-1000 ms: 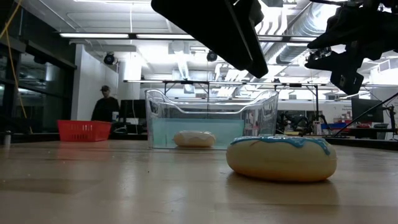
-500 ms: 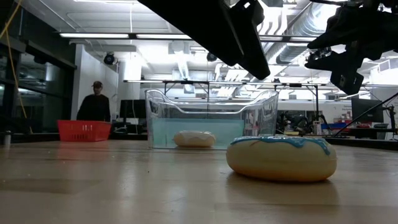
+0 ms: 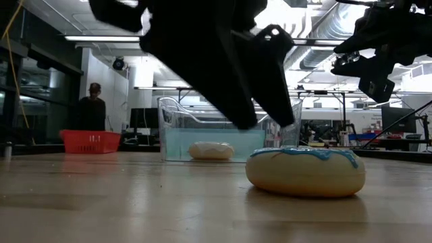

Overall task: Pick & Place Food Item
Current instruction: Put the blue donut into the transparent bin

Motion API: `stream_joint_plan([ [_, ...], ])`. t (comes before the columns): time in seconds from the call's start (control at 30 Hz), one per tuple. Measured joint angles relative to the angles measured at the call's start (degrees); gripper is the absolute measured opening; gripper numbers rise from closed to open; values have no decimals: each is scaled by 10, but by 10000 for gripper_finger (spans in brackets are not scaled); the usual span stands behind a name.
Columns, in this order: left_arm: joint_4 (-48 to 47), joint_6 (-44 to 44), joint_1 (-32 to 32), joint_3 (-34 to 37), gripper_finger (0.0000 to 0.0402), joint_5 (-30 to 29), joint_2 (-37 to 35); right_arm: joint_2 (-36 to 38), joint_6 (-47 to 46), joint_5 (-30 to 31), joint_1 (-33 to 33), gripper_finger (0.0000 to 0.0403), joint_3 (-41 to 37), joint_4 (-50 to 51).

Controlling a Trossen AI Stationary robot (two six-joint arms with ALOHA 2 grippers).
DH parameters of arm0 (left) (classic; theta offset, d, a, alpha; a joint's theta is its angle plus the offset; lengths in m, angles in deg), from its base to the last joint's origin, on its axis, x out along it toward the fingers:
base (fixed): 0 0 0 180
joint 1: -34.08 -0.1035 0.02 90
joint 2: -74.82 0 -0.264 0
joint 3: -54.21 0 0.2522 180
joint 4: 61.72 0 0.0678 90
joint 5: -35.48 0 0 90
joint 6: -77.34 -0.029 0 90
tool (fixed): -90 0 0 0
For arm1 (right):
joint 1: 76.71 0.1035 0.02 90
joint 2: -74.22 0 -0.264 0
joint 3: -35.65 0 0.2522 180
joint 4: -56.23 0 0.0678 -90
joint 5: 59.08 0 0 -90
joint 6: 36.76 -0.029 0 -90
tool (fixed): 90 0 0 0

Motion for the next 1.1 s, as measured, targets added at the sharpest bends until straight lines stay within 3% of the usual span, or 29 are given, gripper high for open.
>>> stream_joint_plan([
  [0.3,9,-44,10,0,298,-45,8,0,0,0,0,144,0,0],
  [1.1,36,-71,15,-1,298,-45,41,0,0,0,0,144,0,9],
])
